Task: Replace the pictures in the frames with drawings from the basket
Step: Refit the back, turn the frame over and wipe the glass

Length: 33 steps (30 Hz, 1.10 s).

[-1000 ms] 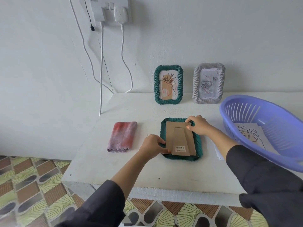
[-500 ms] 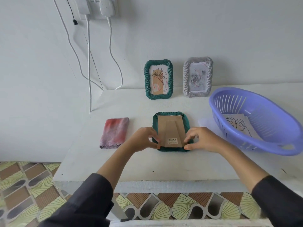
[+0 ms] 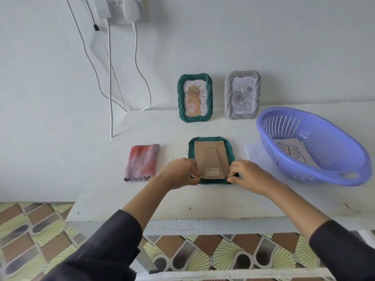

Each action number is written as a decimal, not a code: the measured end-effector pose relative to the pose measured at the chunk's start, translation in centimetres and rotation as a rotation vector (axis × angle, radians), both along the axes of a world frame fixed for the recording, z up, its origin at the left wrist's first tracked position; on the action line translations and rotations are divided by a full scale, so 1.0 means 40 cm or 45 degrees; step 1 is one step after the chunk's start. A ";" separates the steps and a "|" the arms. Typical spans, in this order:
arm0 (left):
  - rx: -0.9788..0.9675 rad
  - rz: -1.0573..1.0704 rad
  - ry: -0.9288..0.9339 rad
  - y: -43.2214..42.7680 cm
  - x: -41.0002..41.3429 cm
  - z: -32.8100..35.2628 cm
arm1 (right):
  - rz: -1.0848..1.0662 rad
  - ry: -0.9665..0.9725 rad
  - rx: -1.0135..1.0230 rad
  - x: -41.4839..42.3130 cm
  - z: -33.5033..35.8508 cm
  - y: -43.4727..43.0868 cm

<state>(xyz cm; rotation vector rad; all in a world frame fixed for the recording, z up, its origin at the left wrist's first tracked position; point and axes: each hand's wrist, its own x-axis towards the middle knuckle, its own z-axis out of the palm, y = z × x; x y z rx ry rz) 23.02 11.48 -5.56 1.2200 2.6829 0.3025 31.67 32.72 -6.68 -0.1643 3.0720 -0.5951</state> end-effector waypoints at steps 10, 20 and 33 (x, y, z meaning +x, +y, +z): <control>0.062 0.105 0.048 0.013 0.002 -0.016 | -0.030 0.035 0.066 0.018 0.006 -0.026; 0.145 0.271 -0.188 0.020 -0.035 -0.013 | -0.140 0.073 0.048 0.000 0.002 -0.037; 0.072 0.216 -0.247 0.034 -0.057 0.004 | -0.239 0.022 -0.179 -0.016 -0.021 -0.029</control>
